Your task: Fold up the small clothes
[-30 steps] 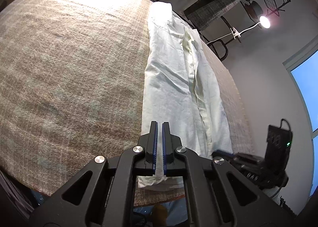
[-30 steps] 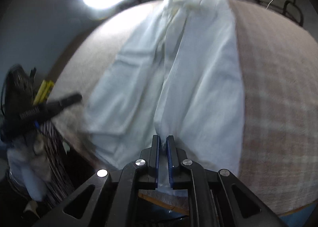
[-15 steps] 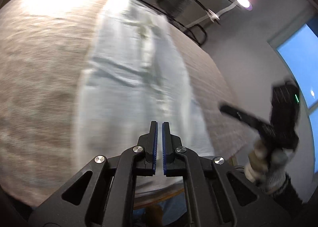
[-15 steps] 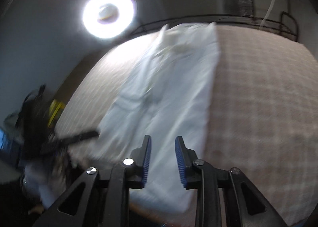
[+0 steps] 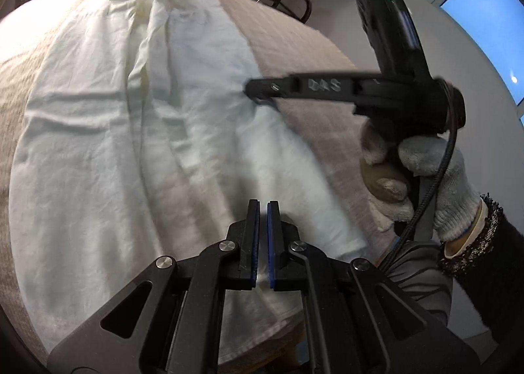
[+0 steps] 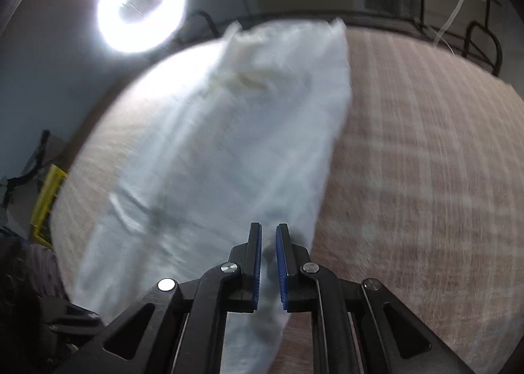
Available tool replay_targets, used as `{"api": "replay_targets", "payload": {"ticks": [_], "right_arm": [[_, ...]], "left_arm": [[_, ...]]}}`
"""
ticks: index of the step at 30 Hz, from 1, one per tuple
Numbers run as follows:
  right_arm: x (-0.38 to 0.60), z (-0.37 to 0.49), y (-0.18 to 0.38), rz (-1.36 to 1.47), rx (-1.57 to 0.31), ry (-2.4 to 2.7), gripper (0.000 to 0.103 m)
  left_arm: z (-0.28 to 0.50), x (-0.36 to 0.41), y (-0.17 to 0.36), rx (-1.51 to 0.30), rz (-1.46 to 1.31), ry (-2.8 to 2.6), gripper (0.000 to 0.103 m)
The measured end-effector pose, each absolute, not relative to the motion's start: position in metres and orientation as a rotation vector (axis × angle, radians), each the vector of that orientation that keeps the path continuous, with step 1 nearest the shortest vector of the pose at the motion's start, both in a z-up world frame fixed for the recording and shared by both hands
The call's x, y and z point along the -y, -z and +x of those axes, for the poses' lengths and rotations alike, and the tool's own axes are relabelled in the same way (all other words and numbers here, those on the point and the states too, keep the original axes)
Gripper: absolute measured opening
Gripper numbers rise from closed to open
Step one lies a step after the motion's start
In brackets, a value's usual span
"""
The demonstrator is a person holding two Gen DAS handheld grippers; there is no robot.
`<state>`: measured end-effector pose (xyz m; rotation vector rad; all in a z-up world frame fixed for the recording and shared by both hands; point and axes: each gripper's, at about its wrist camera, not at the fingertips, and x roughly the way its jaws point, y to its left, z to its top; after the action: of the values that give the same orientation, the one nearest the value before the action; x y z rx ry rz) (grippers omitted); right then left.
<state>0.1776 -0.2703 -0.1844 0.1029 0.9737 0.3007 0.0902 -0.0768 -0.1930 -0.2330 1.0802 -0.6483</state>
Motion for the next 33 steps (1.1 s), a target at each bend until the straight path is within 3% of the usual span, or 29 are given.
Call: {"api": "replay_targets", "payload": {"ticks": [4, 13, 21, 27, 28, 29, 31, 33], "right_arm": [[0.279, 0.154, 0.188, 0.163, -0.982, -0.330, 0.007], [0.251, 0.075, 0.188, 0.013, -1.061, -0.350, 0.012], [0.227, 0.032, 0.188, -0.090, -1.150, -0.398, 0.017], [0.249, 0.024, 0.172, 0.038, -1.087, -0.395, 0.033], [0.254, 0.023, 0.169, 0.052, -1.074, -0.380, 0.036], [0.261, 0.026, 0.167, 0.062, -1.058, -0.352, 0.045], [0.274, 0.028, 0.163, 0.083, -1.044, -0.291, 0.060], [0.290, 0.031, 0.163, 0.123, -1.043, -0.265, 0.061]], "left_arm": [[0.084, 0.065, 0.201, -1.088, -0.269, 0.655, 0.000], [0.059, 0.023, 0.179, -1.059, -0.296, 0.618, 0.000], [0.056, -0.064, 0.166, -0.997, -0.381, 0.388, 0.000], [0.066, -0.085, 0.179, -1.043, -0.426, 0.342, 0.001], [0.068, -0.084, 0.181, -1.056, -0.414, 0.342, 0.009], [0.070, -0.081, 0.184, -1.073, -0.409, 0.344, 0.023], [0.071, -0.075, 0.188, -1.090, -0.407, 0.359, 0.037], [0.068, -0.074, 0.190, -1.107, -0.397, 0.373, 0.037]]}}
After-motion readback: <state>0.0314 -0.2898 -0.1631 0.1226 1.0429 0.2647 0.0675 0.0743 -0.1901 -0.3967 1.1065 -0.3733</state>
